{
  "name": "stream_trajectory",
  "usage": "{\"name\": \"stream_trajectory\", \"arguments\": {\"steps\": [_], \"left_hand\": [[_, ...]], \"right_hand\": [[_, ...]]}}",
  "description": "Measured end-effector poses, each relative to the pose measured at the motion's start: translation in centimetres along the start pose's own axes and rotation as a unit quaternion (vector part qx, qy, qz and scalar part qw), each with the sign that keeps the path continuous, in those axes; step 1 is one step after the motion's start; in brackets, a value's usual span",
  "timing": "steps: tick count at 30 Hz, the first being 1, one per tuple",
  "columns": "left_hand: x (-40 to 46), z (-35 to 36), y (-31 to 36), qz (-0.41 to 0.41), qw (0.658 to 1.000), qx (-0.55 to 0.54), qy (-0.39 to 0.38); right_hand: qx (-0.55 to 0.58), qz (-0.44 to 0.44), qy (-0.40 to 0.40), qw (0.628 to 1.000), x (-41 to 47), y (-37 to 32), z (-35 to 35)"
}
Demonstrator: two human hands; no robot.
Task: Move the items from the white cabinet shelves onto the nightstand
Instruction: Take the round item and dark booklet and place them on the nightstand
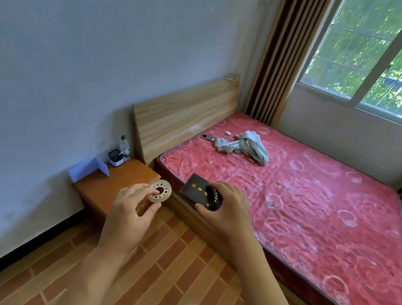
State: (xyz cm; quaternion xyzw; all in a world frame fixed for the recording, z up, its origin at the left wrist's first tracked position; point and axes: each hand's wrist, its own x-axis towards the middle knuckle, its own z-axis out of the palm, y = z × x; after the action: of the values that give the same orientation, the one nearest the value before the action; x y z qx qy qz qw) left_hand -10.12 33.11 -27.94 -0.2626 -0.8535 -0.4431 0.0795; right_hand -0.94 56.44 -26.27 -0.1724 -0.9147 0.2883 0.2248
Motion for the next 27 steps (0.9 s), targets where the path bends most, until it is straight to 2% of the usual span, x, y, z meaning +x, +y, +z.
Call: {"name": "stream_trajectory", "arguments": {"steps": [12,27], "left_hand": [[4.1,-2.3,-5.0,-0.046,0.994,0.077,0.054],[14.4,-11.5,-20.7,-0.085,0.993,0.059,0.063]], "right_hand": [[0.047,-0.056,-0.065,0.995,7.7,-2.0,7.1],[0.018,-0.069,-0.097,0.993,17.4,-13.6,20.8]]}}
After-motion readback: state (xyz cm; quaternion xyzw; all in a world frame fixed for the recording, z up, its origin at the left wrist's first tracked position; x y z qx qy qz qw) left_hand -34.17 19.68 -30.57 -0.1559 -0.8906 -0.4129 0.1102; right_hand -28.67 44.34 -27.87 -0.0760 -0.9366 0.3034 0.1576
